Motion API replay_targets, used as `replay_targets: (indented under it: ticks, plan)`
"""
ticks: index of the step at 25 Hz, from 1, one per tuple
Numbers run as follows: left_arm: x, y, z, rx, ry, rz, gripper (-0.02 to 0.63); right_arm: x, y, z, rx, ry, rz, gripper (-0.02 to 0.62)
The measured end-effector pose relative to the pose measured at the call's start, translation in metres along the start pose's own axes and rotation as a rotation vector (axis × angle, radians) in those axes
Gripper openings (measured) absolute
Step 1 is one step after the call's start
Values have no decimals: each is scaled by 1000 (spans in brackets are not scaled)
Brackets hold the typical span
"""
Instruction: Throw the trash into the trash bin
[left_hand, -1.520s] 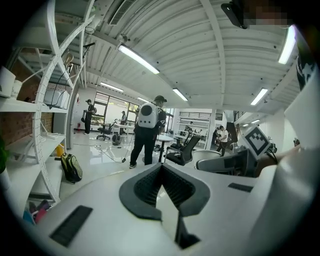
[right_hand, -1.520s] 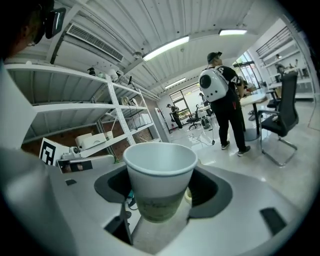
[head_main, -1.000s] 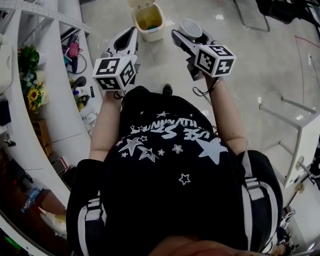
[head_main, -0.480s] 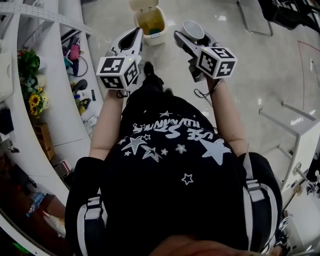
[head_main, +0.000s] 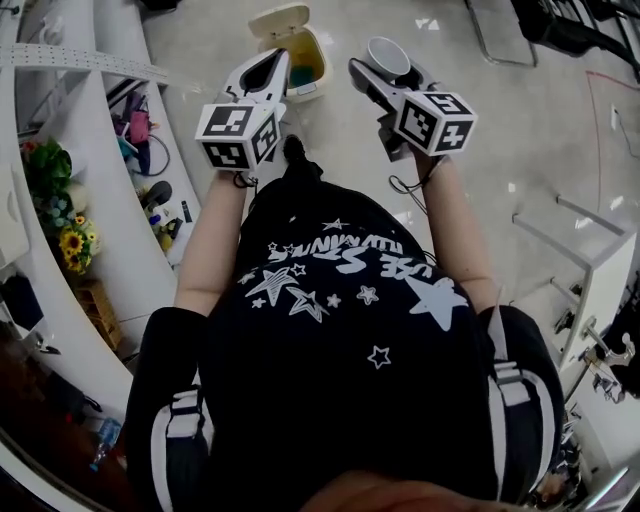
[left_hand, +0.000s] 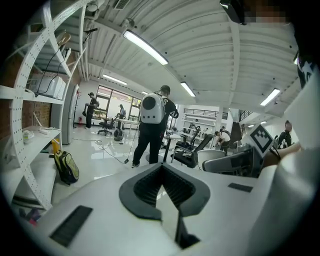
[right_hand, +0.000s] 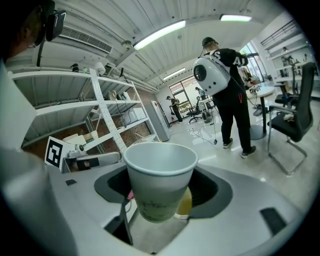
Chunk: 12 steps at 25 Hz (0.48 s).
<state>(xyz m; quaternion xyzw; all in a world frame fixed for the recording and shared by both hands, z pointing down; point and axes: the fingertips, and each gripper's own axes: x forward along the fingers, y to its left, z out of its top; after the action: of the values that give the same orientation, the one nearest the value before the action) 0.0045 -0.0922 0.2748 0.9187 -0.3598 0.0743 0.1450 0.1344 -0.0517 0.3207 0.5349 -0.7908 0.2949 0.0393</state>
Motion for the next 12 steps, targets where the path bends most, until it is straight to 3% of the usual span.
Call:
replay_targets:
  ticks: [12]
  plan:
    - [33,91,-2,-72,33,28,9,94,3,23,31,33,-1,327]
